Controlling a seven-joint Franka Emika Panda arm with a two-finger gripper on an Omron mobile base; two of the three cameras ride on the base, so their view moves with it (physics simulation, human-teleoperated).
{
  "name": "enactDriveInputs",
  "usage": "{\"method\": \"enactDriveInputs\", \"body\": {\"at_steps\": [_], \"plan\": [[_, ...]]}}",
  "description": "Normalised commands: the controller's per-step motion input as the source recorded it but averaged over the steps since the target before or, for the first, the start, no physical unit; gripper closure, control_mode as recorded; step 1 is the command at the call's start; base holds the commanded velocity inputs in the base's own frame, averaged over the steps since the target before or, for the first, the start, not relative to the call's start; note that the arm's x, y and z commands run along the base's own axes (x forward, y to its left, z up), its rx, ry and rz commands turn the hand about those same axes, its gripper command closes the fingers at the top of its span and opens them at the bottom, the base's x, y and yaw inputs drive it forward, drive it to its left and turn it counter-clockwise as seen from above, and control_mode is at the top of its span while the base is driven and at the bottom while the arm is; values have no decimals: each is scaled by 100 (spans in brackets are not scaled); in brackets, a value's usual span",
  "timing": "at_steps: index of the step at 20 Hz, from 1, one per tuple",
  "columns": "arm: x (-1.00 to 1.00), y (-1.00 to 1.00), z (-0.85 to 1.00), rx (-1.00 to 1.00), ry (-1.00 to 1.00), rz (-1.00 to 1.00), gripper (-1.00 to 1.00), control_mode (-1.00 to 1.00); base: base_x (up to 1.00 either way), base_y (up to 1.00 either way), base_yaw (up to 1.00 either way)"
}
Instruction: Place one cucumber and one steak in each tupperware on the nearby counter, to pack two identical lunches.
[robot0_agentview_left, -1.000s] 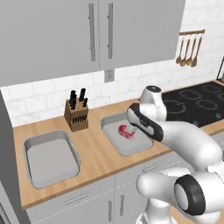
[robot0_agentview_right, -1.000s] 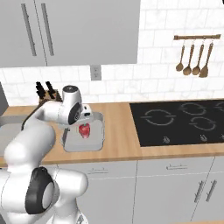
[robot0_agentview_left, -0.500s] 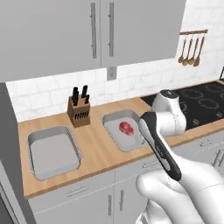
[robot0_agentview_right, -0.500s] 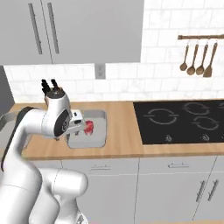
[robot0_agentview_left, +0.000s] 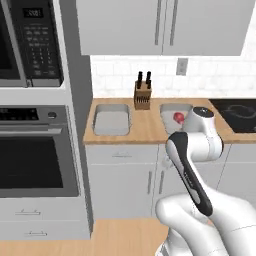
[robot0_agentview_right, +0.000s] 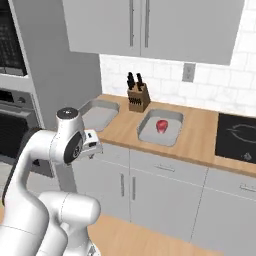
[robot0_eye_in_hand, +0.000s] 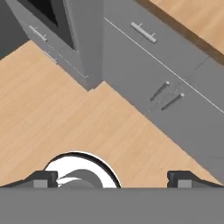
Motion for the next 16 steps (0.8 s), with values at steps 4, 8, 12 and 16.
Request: {"method": "enactDriveInputs", "body": {"at_steps": [4, 8, 12, 16], "plan": [[0, 0, 0, 0, 0, 0, -100, 100, -41, 83, 76], [0, 0, 0, 0, 0, 0, -100, 100, -34, 100, 66], [0, 0, 0, 0, 0, 0, -100, 100, 4, 100, 38], [0, 0, 0, 0, 0, 0, -100, 100, 44, 100, 26]]}}
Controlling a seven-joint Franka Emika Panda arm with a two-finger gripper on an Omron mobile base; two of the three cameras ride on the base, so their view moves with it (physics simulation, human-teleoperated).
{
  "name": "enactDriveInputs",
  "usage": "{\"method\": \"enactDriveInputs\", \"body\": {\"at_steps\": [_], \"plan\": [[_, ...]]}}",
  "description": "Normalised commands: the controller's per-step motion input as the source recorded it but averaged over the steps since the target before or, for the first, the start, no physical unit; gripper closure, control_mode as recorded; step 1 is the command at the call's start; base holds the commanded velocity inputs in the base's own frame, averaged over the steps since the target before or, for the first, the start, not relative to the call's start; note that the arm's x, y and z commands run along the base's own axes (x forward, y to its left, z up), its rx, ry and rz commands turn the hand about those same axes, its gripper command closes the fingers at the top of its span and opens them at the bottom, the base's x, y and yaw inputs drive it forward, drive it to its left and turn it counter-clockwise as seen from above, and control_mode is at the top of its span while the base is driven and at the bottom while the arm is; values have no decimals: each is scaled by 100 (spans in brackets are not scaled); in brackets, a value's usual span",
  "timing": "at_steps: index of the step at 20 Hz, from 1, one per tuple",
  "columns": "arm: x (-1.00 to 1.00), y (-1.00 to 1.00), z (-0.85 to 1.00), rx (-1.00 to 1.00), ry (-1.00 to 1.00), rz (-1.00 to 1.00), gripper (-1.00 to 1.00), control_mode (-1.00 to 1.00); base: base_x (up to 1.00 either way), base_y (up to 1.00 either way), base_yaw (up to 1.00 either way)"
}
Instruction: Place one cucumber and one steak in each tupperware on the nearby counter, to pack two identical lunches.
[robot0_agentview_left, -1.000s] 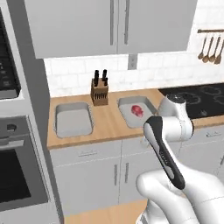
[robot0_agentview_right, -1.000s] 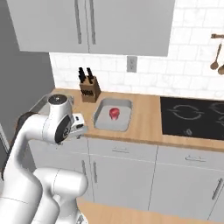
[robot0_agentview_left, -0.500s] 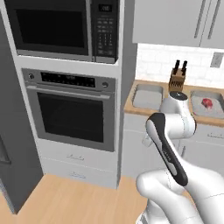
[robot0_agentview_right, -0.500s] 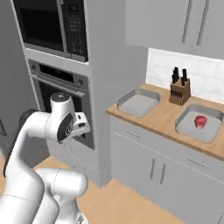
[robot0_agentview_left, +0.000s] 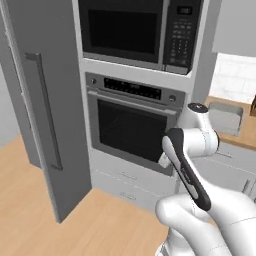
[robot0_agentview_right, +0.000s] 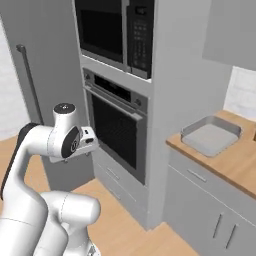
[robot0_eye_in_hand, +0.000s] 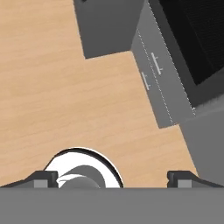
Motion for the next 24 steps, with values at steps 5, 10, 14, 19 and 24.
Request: {"method": "enactDriveInputs", "body": {"at_steps": [5, 10, 14, 19, 24], "plan": [[0, 0, 0, 0, 0, 0, -100, 100, 45, 100, 34], [0, 0, 0, 0, 0, 0, -100, 100, -1, 76, 79], [0, 0, 0, 0, 0, 0, -100, 100, 61, 98, 50], [0, 0, 0, 0, 0, 0, -100, 100, 100, 100, 11], [0, 0, 0, 0, 0, 0, -100, 100, 100, 100, 0]]}}
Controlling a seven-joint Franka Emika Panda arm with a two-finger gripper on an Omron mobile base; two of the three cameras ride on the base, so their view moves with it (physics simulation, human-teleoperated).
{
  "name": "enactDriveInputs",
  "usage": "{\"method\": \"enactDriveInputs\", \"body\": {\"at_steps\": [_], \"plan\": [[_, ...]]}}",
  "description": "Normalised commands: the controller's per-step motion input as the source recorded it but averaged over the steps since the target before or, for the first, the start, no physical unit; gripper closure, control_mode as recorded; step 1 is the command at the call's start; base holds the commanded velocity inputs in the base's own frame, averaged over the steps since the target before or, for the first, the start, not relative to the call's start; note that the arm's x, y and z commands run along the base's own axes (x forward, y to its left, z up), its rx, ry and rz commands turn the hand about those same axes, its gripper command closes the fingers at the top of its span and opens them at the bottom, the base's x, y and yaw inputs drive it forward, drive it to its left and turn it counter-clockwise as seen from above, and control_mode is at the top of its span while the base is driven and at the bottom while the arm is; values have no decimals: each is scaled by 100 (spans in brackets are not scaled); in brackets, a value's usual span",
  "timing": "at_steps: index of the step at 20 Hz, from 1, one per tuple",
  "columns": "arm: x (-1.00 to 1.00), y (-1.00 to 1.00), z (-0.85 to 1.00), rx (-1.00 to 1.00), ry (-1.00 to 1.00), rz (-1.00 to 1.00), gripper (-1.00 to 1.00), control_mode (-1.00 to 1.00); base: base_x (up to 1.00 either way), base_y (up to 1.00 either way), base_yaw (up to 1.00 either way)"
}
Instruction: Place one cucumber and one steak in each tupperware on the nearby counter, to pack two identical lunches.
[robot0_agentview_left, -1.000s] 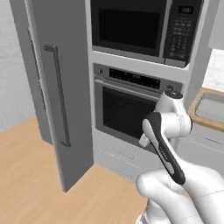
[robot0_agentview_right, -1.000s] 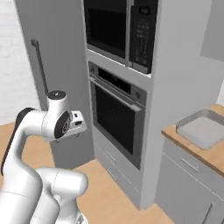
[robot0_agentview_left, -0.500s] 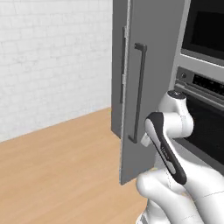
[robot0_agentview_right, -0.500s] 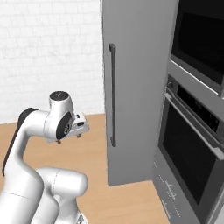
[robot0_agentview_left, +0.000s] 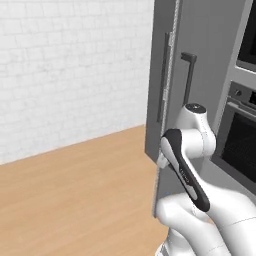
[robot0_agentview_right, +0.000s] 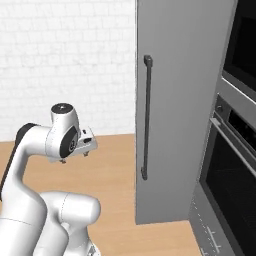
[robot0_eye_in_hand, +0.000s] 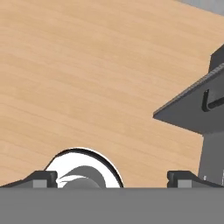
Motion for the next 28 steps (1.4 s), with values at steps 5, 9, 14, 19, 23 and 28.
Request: {"method": "enactDriveInputs", "body": {"at_steps": [5, 9, 14, 19, 23, 28], "plan": [[0, 0, 0, 0, 0, 0, -100, 100, 74, 80, 27], [0, 0, 0, 0, 0, 0, -100, 100, -48, -72, 59], [0, 0, 0, 0, 0, 0, -100, 100, 19, -26, 21], [0, 0, 0, 0, 0, 0, -100, 100, 99, 38, 4], [0, 0, 0, 0, 0, 0, -100, 100, 100, 91, 0], [0, 0, 0, 0, 0, 0, -100, 100, 100, 87, -10]]}}
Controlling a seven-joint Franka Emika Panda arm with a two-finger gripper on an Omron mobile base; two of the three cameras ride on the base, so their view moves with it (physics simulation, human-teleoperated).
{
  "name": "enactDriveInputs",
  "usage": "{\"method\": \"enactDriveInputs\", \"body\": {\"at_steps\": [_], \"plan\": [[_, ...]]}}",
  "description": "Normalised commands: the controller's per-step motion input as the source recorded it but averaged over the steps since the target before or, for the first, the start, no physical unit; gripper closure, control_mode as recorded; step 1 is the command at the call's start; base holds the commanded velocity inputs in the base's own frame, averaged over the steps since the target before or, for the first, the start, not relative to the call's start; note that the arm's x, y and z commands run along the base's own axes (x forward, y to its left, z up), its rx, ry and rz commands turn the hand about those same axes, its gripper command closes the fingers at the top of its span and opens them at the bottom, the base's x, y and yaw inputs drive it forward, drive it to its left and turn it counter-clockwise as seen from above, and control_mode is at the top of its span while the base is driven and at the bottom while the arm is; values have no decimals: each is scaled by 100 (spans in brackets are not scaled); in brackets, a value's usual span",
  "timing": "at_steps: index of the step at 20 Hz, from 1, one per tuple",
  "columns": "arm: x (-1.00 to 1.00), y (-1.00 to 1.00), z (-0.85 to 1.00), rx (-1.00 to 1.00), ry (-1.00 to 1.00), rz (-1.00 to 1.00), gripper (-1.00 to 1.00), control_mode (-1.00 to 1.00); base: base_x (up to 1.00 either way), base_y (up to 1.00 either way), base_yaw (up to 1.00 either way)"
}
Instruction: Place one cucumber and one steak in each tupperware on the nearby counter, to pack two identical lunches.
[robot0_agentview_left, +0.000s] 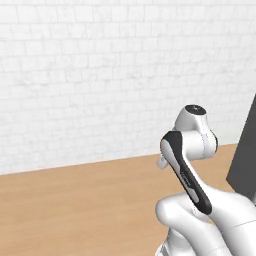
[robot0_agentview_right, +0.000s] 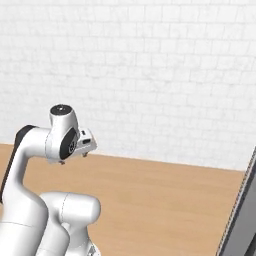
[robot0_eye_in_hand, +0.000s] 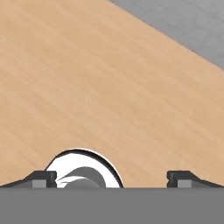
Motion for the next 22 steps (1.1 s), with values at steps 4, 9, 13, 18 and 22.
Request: {"method": "enactDriveInputs", "body": {"at_steps": [4, 9, 13, 18, 22], "plan": [[0, 0, 0, 0, 0, 0, -100, 100, 100, 78, -52], [0, 0, 0, 0, 0, 0, -100, 100, 97, 74, -72], [0, 0, 0, 0, 0, 0, -100, 100, 86, 67, -77], [0, 0, 0, 0, 0, 0, -100, 100, 65, 54, -84], [0, 0, 0, 0, 0, 0, -100, 100, 51, 44, -88]]}}
